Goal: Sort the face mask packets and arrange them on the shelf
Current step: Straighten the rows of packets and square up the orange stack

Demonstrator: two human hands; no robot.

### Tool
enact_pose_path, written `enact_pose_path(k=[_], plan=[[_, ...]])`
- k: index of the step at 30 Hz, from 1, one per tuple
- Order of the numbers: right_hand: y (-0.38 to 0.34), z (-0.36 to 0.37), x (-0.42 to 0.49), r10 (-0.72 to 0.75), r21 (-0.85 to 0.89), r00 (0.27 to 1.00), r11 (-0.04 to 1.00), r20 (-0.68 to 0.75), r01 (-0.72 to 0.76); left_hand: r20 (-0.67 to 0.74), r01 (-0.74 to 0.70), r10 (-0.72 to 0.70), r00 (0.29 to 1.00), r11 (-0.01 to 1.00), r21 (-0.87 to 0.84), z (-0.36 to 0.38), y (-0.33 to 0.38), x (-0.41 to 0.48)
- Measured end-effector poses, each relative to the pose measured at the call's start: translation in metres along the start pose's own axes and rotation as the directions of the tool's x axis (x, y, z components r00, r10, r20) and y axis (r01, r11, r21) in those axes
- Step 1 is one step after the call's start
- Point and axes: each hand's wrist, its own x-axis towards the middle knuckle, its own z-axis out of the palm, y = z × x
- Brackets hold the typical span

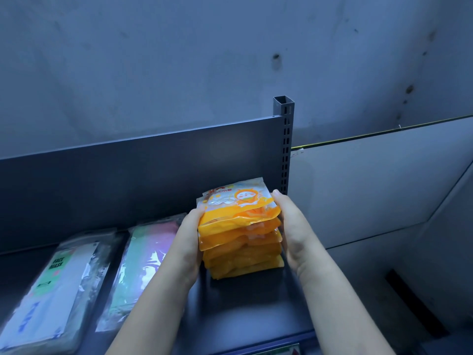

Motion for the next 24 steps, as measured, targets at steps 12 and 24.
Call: enact_pose_path(k=[12,24], plan=[[0.0089,-0.0021,0.0020,0.022,0.044,0.999,0.999,-0.027,-0.021,-0.016,0.035,-0.036,0.999,0.999,-0.028,0.0026,-0.0022,-0.0018],[0.0072,-0.0021,0.0034,-0.086,0.048,0.994,0.995,0.070,0.083,-0.062,0.015,-0.016,0.998,1.000,-0.015,0.0035,-0.0036,-0.0012]])
